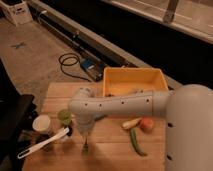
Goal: Place fork in table surface
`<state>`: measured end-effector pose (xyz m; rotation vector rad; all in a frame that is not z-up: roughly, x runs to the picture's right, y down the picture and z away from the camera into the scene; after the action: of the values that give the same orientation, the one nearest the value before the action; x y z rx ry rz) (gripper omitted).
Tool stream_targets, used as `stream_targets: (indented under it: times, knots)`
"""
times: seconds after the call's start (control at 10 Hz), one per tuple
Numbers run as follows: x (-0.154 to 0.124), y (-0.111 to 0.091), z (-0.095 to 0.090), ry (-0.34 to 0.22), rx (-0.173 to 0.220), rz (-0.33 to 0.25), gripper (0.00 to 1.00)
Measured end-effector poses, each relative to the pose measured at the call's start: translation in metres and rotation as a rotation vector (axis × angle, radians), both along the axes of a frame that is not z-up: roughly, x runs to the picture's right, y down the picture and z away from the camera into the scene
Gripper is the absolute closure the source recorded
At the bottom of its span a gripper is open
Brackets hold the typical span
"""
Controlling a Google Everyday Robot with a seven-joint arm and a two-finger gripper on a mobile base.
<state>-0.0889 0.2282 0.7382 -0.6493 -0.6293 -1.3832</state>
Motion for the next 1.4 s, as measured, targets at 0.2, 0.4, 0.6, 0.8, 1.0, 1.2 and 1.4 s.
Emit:
stream_targets:
  times: [0.2, 0.4, 0.6, 0.8, 1.0, 1.2, 1.4]
  knots:
    - [0.023, -0.019, -0.013, 0.075, 0.031, 0.034, 1.0]
    - [0.038, -0.023, -0.016, 0.133, 0.038, 0.057, 1.0]
    - [0.053, -0.013, -0.002, 0.188, 0.025, 0.081, 1.0]
    - [0.06, 0.001, 0.016, 0.221, 0.004, 0.106, 0.93]
    - [0.071, 0.013, 0.029, 0.25, -0.017, 0.137, 0.71]
    - [0.077, 0.02, 0.036, 0.259, -0.02, 0.181, 0.53]
    - [0.084, 0.025, 0.04, 0.253, -0.013, 0.228, 0.37]
